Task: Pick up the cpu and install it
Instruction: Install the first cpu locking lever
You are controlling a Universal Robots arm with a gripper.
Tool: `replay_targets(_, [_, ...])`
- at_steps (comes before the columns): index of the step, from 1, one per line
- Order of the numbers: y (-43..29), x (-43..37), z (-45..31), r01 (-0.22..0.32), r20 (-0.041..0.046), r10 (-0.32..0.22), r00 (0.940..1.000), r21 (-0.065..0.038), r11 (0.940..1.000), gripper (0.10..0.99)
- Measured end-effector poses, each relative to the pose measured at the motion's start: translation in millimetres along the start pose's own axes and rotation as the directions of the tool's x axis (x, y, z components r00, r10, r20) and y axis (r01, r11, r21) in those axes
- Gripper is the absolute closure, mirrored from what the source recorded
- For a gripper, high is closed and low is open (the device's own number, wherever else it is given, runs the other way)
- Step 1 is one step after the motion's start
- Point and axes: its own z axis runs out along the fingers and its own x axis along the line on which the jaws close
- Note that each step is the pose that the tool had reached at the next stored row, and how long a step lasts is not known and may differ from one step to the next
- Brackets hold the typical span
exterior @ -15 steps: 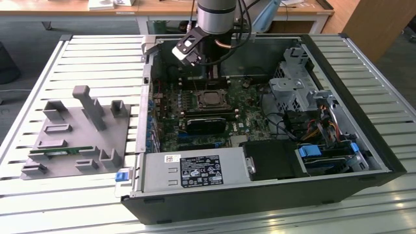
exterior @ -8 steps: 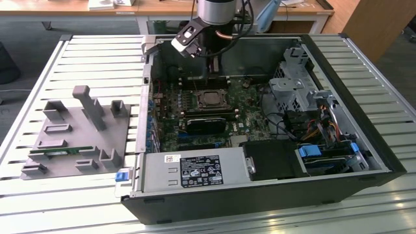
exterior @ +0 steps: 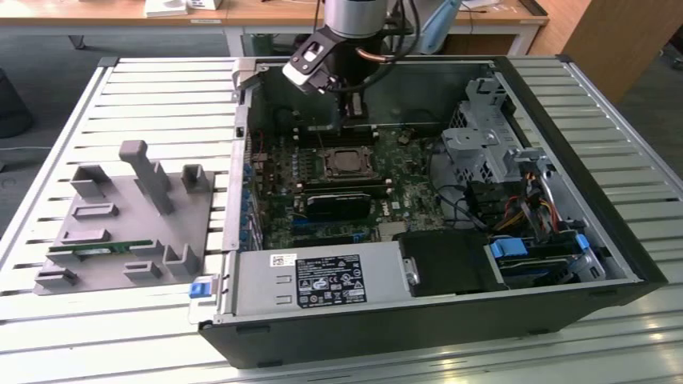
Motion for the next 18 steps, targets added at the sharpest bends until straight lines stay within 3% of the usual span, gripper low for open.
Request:
replay_targets(3, [0.0, 0.0, 0.1, 0.045, -0.0004, -0.045, 0.9990, -0.001, 0.9990, 0.980])
replay_targets(18, [-0.5, 0.0, 0.2, 0.123, -0.0010, -0.123, 0.9924, -0.002, 0.9924, 0.980])
